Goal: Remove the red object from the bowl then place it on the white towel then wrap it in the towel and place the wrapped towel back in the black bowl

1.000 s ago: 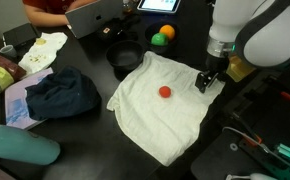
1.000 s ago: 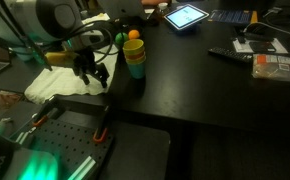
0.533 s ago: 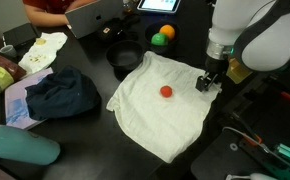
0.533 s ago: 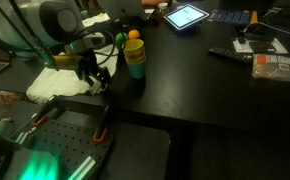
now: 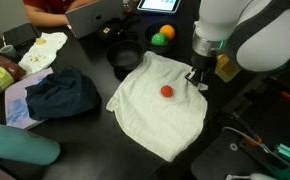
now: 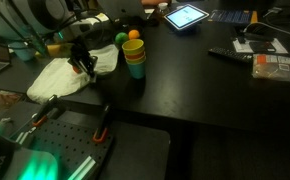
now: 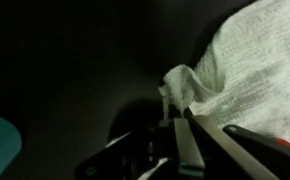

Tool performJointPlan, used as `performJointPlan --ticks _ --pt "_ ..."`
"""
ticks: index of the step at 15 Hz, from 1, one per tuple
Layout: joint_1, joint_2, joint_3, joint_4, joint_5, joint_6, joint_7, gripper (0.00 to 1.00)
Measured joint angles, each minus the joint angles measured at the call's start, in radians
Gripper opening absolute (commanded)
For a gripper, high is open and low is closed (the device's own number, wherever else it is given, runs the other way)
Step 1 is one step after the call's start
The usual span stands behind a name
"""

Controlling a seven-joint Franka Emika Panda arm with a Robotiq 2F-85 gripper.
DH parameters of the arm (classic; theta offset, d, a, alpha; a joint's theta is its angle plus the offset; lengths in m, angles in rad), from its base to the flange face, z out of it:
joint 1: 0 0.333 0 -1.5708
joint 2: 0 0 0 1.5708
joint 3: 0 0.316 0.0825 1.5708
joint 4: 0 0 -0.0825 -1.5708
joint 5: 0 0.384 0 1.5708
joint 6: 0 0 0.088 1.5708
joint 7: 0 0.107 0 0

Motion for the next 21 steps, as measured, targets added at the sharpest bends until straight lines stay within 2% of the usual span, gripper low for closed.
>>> performJointPlan --ticks 8,15,17,19,21 --pt "0.182 -0.060 -0.003 0.097 -0.045 0.002 0.046 0.01" --pt "0.315 -0.046 0.062 0.144 -0.045 0.056 0.082 0.01" --pt "0.352 -0.025 0.063 0.148 -0.046 0.096 0.084 0.30" --pt "0.408 0.010 0.017 0.155 -0.065 0.139 0.091 0.44" --pt "0.475 0.053 -0.060 0.170 -0.080 0.173 0.093 0.60"
